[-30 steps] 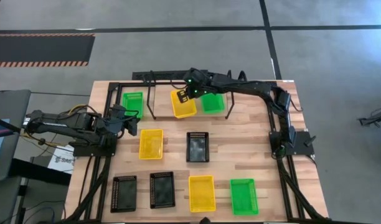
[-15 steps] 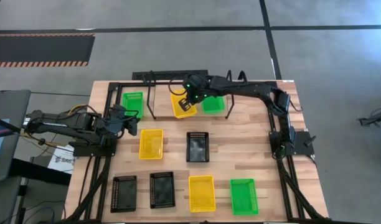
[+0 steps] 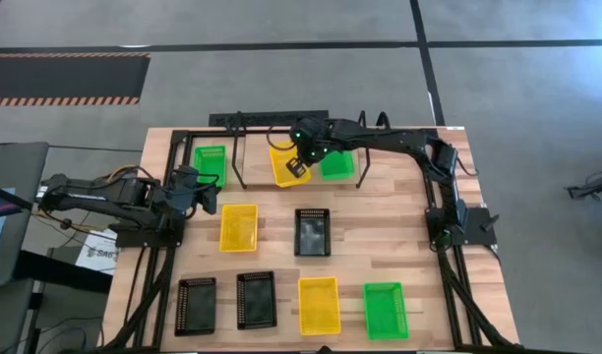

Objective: Stack baskets on shelf by color
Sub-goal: Put the top right yellow bin on the shelf

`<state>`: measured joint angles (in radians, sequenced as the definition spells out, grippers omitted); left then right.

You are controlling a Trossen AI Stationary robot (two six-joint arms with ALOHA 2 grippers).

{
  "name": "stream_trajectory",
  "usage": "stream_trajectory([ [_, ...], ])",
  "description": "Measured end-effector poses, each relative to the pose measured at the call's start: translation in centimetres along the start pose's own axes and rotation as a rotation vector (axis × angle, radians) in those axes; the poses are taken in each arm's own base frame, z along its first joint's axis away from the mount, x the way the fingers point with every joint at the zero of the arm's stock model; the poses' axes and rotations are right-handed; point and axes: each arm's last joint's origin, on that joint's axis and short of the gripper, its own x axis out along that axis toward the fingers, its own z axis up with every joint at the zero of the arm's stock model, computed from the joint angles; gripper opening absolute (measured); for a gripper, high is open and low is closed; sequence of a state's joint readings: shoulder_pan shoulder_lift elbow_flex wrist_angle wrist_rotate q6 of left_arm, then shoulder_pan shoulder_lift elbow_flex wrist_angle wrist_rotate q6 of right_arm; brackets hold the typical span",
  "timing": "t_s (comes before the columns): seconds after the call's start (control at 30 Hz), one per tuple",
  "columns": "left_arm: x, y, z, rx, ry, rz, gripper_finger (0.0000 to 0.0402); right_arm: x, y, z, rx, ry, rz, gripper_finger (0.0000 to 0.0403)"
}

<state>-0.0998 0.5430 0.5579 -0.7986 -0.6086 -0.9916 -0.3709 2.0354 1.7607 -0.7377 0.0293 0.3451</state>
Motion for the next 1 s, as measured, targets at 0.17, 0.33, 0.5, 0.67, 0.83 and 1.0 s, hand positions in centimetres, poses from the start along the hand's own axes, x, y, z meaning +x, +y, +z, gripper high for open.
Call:
stream_trajectory([
  [0.17,0.0,0.0,0.0,0.0,0.0,-0.001,0.011,0.0,0.0,0.2,-0.036,-0.014,0.004,0.0001],
  [0.33,0.0,0.0,0.0,-0.001,0.0,0.0,0.011,0.0,-0.9,0.5,-0.039,-0.015,-0.004,0.0],
  [0.5,0.0,0.0,0.0,-0.001,0.0,0.0,0.011,0.0,-2.0,0.8,-0.032,-0.019,-0.017,0.0],
  [0.67,0.0,0.0,0.0,-0.014,-0.001,-0.001,0.011,0.1,-1.9,0.7,-0.052,-0.021,-0.015,0.0],
  [0.83,0.0,0.0,0.0,-0.022,-0.001,-0.001,0.011,0.9,-1.1,0.4,-0.073,-0.022,-0.003,0.0],
  [1.0,0.0,0.0,0.0,-0.021,-0.001,-0.001,0.011,3.1,-0.2,-0.2,-0.102,0.012,0.049,0.0],
])
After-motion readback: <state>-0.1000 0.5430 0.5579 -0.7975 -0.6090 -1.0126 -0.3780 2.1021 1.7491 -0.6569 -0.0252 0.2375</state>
